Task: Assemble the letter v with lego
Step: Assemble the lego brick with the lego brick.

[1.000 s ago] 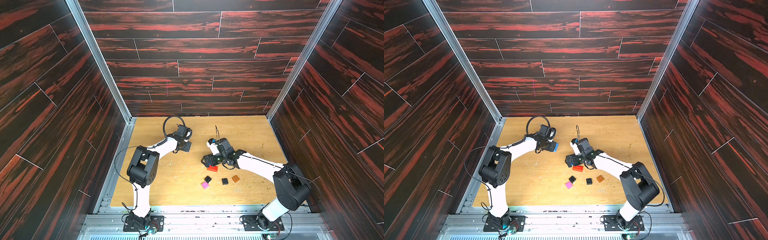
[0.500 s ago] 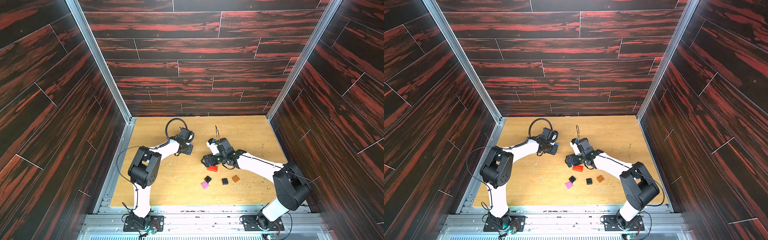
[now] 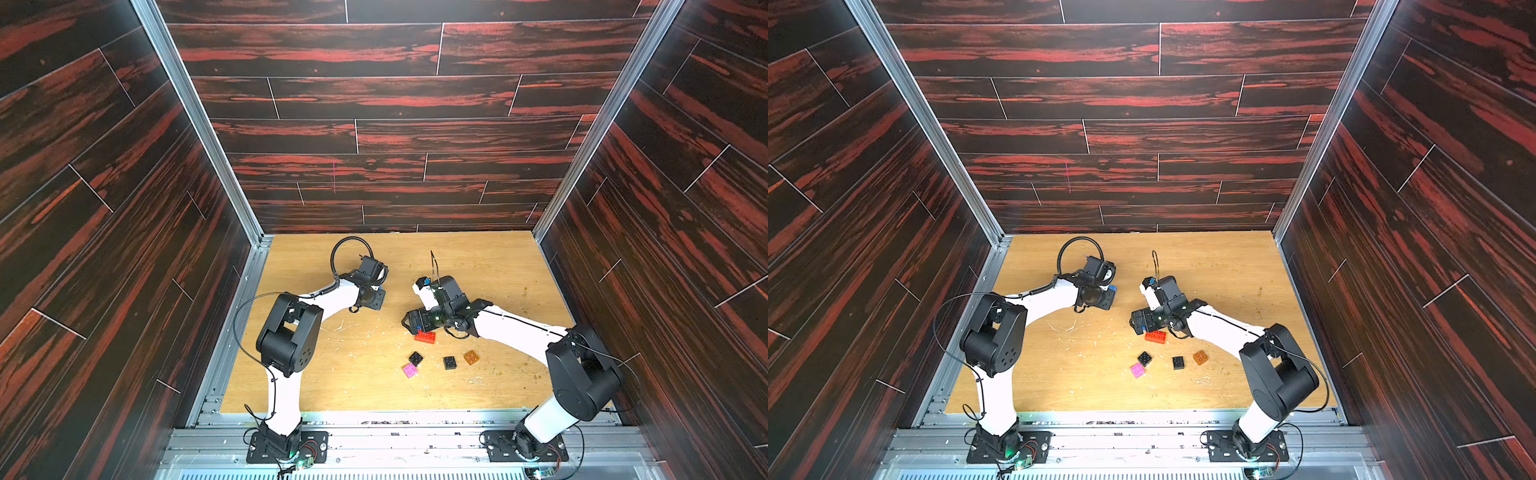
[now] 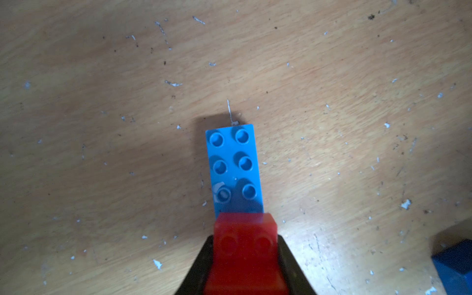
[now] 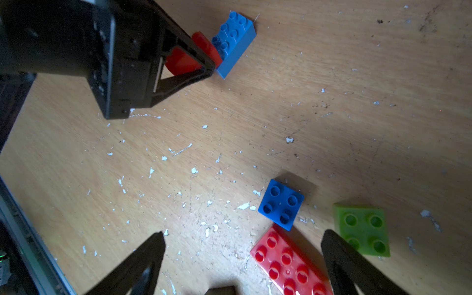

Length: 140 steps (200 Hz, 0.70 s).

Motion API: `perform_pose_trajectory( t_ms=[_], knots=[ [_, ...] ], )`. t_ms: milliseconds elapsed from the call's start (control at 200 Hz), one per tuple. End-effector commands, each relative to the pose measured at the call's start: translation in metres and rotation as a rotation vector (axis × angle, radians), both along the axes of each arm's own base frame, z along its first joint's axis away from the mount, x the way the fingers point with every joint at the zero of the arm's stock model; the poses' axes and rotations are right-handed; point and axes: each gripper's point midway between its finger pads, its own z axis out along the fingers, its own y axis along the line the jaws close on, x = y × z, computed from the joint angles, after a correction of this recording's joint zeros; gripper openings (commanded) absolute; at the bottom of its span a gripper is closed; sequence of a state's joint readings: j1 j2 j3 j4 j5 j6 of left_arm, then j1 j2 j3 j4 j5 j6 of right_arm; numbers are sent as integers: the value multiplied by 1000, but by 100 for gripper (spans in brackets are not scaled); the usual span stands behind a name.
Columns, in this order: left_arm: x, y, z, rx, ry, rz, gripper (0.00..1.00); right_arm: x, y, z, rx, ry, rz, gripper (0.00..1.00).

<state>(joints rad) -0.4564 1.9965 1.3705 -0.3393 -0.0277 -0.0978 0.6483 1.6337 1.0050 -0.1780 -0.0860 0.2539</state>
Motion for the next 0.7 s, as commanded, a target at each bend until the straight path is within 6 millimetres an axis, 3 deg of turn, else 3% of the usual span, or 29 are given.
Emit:
perform_pose_trajectory(
  t_ms=[0, 696],
  knots=[
    [-3, 5, -9, 20, 20, 19, 28, 3, 2, -1, 7, 8, -3, 98],
    [-27, 18, -42, 43, 112, 77, 28, 3, 2, -2, 7, 14, -3, 98]
  ],
)
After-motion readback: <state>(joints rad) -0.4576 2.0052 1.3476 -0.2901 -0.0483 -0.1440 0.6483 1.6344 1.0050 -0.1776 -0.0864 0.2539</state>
